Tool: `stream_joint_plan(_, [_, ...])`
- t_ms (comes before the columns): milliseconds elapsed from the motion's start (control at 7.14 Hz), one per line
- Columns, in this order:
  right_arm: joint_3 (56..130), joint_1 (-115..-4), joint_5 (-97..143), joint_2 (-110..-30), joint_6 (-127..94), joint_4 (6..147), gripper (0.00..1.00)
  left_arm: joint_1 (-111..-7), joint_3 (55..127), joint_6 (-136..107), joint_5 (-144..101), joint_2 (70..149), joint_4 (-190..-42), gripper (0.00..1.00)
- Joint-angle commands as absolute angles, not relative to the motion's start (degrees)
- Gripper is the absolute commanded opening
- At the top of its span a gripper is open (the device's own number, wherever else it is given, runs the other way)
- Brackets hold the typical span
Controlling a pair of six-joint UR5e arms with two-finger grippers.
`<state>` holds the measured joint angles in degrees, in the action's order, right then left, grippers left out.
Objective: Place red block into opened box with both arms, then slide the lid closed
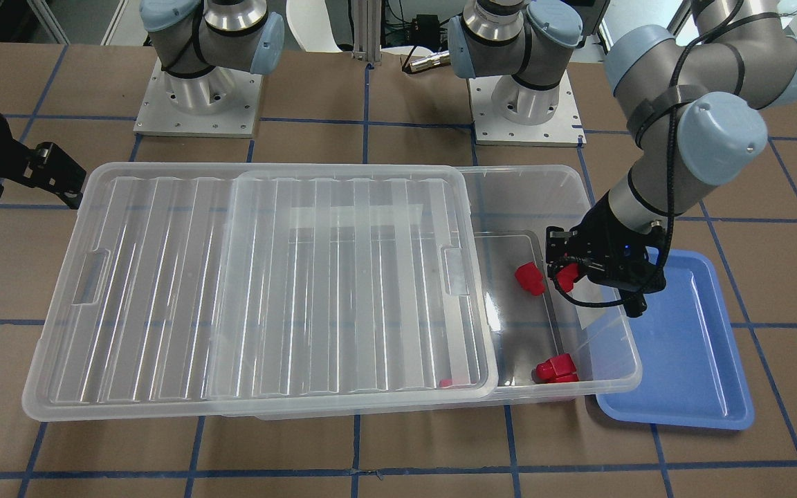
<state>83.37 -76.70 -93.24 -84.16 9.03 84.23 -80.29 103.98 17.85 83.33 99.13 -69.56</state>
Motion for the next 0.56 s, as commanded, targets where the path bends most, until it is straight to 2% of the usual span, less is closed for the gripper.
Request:
stream_joint_plan(0, [83.4, -76.6, -93.2, -83.8, 9.1, 84.5, 1.0, -81.2, 110.6, 15.7, 83.2, 99.8, -60.8, 0.0])
stream_joint_plan(420, [83.4, -76.6, -93.2, -83.7, 9.1, 84.6, 1.0, -84.1, 111.0, 13.4, 83.4, 101.5, -59.3, 0.0])
